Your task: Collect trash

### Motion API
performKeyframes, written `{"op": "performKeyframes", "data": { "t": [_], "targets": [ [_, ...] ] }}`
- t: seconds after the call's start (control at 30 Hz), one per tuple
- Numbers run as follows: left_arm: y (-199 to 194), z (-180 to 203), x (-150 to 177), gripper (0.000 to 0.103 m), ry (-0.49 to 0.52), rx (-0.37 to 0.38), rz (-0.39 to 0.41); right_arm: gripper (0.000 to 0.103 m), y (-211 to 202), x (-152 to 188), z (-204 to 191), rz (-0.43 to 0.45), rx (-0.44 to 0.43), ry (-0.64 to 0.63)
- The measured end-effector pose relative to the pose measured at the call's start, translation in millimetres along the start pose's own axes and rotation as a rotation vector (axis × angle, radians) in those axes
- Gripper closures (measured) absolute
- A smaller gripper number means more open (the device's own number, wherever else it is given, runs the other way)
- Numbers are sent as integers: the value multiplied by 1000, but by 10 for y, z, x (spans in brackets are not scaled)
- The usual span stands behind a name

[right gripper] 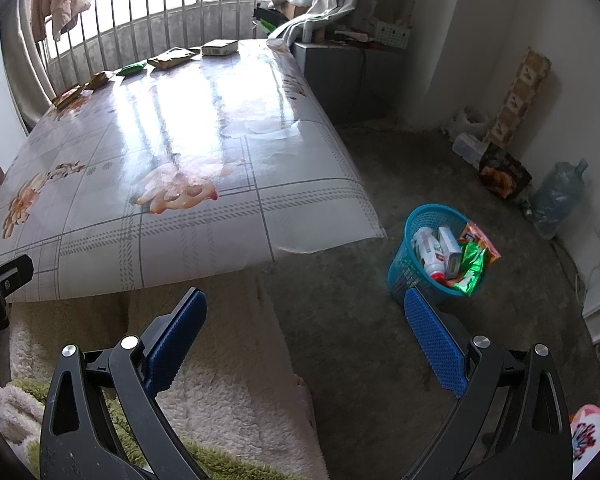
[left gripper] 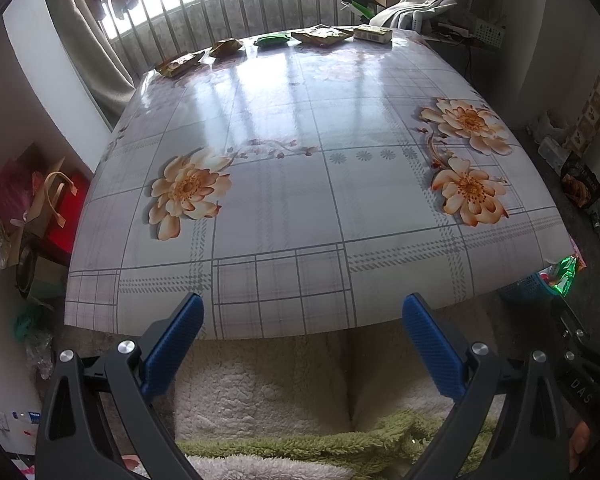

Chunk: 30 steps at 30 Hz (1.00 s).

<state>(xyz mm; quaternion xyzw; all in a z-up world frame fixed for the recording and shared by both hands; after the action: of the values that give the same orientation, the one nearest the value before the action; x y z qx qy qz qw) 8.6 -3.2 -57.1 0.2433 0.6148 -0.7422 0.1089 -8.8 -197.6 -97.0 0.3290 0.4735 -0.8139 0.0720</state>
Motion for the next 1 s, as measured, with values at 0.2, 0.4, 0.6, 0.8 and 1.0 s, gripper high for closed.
{"op": "performKeyframes", "data": {
  "t": [0.2, 0.4, 0.6, 0.8, 1.0],
  "targets": [
    [1, 12, -8, 5, 0, 0, 0, 8, 5, -3, 10, -1, -1, 1],
    [2, 14, -6, 5, 1, -1, -1, 8, 9, -3, 13, -1, -1, 2],
    [5, 20, -22, 5, 2, -1, -2, 8, 10, -4, 15, -2, -1, 2],
    [7, 15, -23, 5, 3, 0, -3, 8, 8, -5, 13, -2, -1, 3],
    [9, 17, -25, 5, 4, 1, -3, 8, 9, -6, 17, -2, -1, 3]
  ]
}}
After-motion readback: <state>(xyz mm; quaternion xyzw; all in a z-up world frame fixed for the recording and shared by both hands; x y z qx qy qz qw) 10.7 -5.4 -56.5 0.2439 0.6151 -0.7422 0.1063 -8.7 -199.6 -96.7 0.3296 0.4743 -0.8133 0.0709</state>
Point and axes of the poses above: each gripper's, at about its wrist camera, not at the fingertips, and y roughly the way its jaws point, z to its right, x to its underside, the point moved 4 cm from there along y, roughly the way its jaws point, and after that the axes turned 14 degrees about x, right-handed, at the moved point
